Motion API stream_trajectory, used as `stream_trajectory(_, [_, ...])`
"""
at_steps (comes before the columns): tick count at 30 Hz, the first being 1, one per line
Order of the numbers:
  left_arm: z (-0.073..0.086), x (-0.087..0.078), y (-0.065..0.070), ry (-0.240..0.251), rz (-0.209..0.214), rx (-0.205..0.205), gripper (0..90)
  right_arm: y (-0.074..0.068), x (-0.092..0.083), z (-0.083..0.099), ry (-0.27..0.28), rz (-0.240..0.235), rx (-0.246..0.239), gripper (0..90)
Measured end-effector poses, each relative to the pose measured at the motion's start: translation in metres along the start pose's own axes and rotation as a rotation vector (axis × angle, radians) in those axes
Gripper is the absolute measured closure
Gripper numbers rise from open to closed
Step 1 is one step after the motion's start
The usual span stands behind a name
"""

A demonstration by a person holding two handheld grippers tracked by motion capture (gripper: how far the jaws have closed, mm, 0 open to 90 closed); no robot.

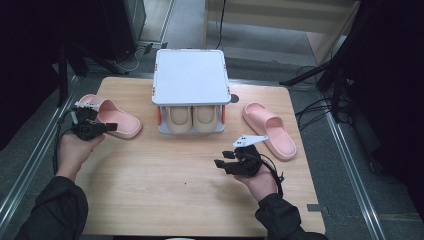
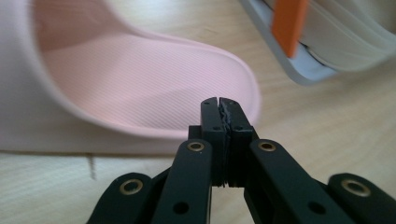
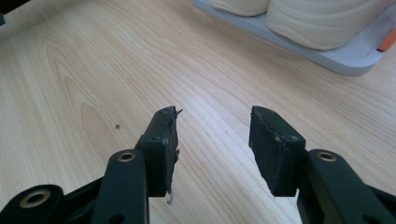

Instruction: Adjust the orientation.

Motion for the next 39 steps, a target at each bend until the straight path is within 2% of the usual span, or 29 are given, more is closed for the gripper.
stream_trajectory(3, [-0.002,0.008,-0.012,-0.009,-0.023,-0.032,89.2,0.002,-0.003,0.004,-0.001,0.011,0.008,52.2])
stream_trajectory(8, [-0.003,0.021,-0.023,-0.046,-0.079,-0.048,89.2,0.004,-0.009,0.010,0.001,0.032,0.027,51.6])
stream_trajectory(9, [-0.003,0.022,-0.025,-0.039,-0.066,-0.056,89.2,0.005,-0.010,0.011,0.003,0.036,0.029,51.5])
stream_trajectory(11, [-0.003,0.022,-0.028,-0.037,-0.079,-0.067,89.2,0.005,-0.012,0.012,0.005,0.042,0.039,51.4])
stream_trajectory(13, [-0.002,0.021,-0.029,-0.034,-0.073,-0.082,89.1,0.007,-0.014,0.013,0.009,0.046,0.041,51.3])
stream_trajectory(16, [0.001,0.020,-0.030,-0.032,-0.085,-0.078,89.0,0.008,-0.015,0.013,0.007,0.050,0.049,51.2])
stream_trajectory(22, [0.009,0.013,-0.035,-0.025,-0.072,-0.107,89.0,0.008,-0.012,0.011,0.001,0.045,0.043,51.1])
stream_trajectory(29, [0.017,0.003,-0.040,-0.038,-0.100,-0.104,88.8,0.005,-0.007,0.008,-0.004,0.031,0.029,51.0])
stream_trajectory(33, [0.023,-0.004,-0.044,-0.033,-0.092,-0.127,88.1,0.005,-0.005,0.005,-0.005,0.021,0.019,51.0])
stream_trajectory(36, [0.024,-0.007,-0.041,-0.043,-0.074,-0.128,86.6,0.004,-0.003,0.004,-0.009,0.015,0.016,51.0])
stream_trajectory(39, [0.020,-0.014,-0.033,-0.055,-0.073,-0.103,79.4,0.003,-0.001,0.002,-0.012,0.012,0.010,51.0])
Point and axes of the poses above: each handheld gripper's, and its own axes: x roughly forward along the jaws, z roughly out of its underside, y roughly to its right, the point moved 3 cm from there along x, roughly forward along the jaws, and after that the axes turned 11 degrees about x, right-handed, at the moved point
